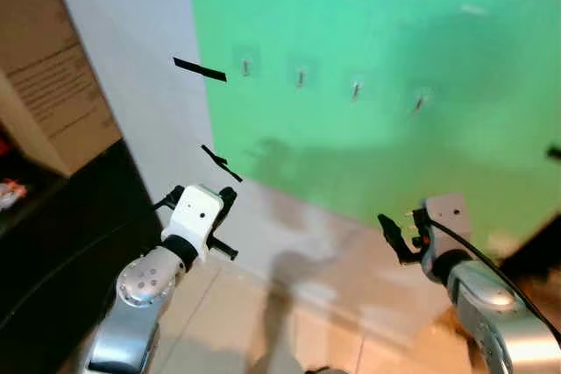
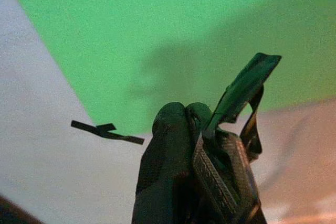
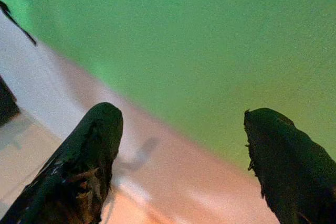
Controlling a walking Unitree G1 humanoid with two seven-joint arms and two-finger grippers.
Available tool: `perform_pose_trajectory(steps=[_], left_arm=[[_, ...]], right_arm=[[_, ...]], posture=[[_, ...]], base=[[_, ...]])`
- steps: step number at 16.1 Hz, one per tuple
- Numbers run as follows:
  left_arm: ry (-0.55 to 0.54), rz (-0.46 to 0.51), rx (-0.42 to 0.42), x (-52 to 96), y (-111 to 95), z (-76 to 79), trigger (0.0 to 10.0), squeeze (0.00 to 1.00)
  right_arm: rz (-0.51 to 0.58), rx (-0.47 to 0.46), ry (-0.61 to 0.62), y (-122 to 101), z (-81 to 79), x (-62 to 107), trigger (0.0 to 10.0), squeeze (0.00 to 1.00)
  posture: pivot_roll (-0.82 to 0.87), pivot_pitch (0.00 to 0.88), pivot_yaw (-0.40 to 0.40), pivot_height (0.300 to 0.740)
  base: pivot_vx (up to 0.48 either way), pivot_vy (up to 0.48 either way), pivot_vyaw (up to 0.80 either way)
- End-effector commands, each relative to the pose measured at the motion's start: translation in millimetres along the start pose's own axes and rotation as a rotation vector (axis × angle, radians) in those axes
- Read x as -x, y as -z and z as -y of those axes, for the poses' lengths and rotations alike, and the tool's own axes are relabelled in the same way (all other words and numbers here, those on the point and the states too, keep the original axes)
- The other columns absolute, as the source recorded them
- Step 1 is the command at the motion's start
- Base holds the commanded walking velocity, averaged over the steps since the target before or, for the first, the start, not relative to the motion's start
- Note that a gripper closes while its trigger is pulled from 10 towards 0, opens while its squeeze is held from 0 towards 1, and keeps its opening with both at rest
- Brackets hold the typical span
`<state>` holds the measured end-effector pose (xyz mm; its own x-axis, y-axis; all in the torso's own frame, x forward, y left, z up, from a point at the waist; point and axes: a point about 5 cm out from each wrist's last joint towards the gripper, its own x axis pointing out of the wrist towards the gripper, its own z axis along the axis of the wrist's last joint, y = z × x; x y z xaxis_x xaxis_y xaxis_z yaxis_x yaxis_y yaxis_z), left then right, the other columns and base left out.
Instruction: Hang keys on a hook
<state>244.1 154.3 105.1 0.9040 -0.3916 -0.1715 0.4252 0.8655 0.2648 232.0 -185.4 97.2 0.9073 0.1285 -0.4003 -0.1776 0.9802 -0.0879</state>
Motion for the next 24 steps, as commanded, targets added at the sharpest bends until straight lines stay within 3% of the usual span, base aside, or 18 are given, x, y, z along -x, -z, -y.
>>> perform_pose_trajectory(steps=[1, 7, 8, 10, 12, 14, 18, 21, 23, 24], left_arm=[[0.007, -0.022, -0.007, -0.7, 3, -1.5, 10.0, 0.0], [0.014, -0.02, -0.025, -3.6, -1, -11.3, 10.0, 0.0], [0.02, -0.018, -0.062, -4.9, -3, -13.1, 10.0, 0.0], [0.016, -0.003, -0.041, -8.7, -7, -15.5, 10.0, 0.0], [0.04, 0.0, -0.072, -12.4, -10, -16.7, 10.0, 0.0], [0.096, -0.013, -0.139, -19.0, -12, -23.4, 10.0, 0.0], [0.196, 0.08, -0.31, -41.7, -49, -45.5, 10.0, 0.0], [0.421, 0.205, -0.41, -53.5, -90, -48.4, 10.0, 0.0], [0.596, 0.184, -0.549, -57.4, -102, -57.2, 10.0, 0.0], [0.622, 0.176, -0.582, -58.2, -105, -60.5, 10.0, 0.0]], right_arm=[[0.013, -0.004, -0.019, -3, -3.8, 1.8, 10.0, 0.0], [0.029, -0.024, -0.04, -7, -9.9, 0.3, 10.0, 0.0], [0.043, -0.026, -0.047, -9, -11.3, -0.6, 10.0, 0.0], [0.09, 0.025, -0.08, -16, -14.3, -2.8, 10.0, 0.0], [0.115, 0.049, -0.114, -21, -16.3, -3.9, 10.0, 0.0], [0.148, 0.056, -0.153, -29, -16.9, -5.0, 10.0, 0.0], [0.244, 0.126, -0.287, -52, -21.3, -7.3, 10.0, 0.0], [0.344, 0.195, -0.44, -80, -32.7, -4.1, 10.0, 0.0], [0.372, 0.25, -0.523, -91, -41.0, 0.6, 10.0, 0.0], [0.379, 0.262, -0.542, -93, -43.3, 2.2, 10.0, 0.0]], posture=[[-0.04, 0.0, -0.015, 0.74], [-0.03, 0.0, 0.002, 0.74], [-0.03, 0.0, 0.005, 0.74], [-0.03, 0.0, 0.01, 0.74], [-0.03, 0.0, 0.01, 0.74], [-0.03, 0.0, 0.009, 0.74], [-0.04, 0.0, -0.002, 0.74], [-0.04, 0.0, 0.019, 0.74], [-0.04, 0.0, 0.026, 0.74], [-0.05, 0.0, 0.028, 0.74]], base=[[0.0, 0.48, -0.78], [0.0, 0.459, -0.78], [0.0, 0.0, -0.76], [0.0, 0.0, -0.22], [0.0, 0.0, 0.0], [0.0, 0.0, 0.0], [0.0, 0.0, 0.0], [0.0, 0.0, 0.0], [0.0, 0.0, 0.0], [0.0, 0.0, 0.0]])
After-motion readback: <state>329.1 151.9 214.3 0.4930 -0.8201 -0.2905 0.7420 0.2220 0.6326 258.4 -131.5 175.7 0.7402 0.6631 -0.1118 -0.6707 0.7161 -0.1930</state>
